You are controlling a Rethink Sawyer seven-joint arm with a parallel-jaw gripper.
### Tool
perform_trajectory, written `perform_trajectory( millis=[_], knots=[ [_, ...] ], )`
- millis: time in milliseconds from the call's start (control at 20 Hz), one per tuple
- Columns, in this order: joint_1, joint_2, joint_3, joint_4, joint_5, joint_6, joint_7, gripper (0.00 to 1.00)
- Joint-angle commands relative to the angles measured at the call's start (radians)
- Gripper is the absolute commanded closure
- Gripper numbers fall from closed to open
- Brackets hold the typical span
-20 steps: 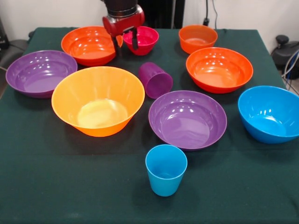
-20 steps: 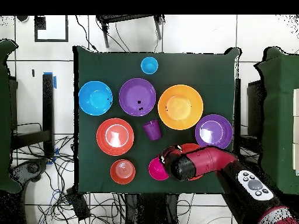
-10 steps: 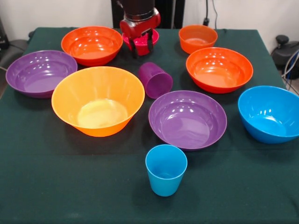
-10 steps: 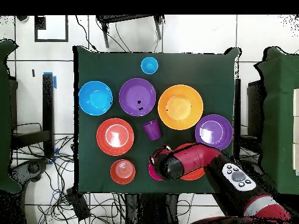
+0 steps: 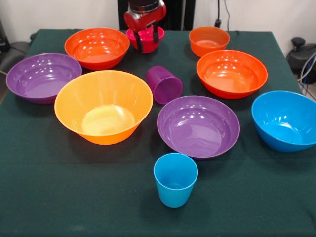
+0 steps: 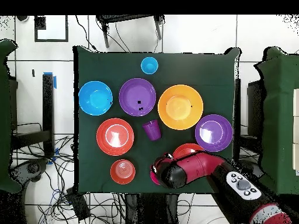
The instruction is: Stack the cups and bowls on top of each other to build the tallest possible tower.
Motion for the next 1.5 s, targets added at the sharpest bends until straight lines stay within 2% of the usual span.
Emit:
perform_trajectory(
  millis=[50, 200, 350, 550, 1100, 1500],
  knots=[
    [-0.029, -0.050, 0.025, 0.055, -0.056, 0.052, -0.076, 0.00],
    [-0.008, -0.018, 0.025, 0.029, -0.056, 0.063, -0.061, 0.00],
    [0.010, -0.029, 0.045, 0.025, -0.028, 0.082, -0.056, 0.00],
    [0.024, 0.010, 0.066, -0.002, -0.003, 0.079, -0.043, 0.00],
    [0.023, 0.023, 0.043, 0.021, -0.034, 0.027, -0.017, 0.00],
    [0.042, 0.072, 0.013, -0.046, -0.102, 0.014, -0.040, 0.00]
  ],
)
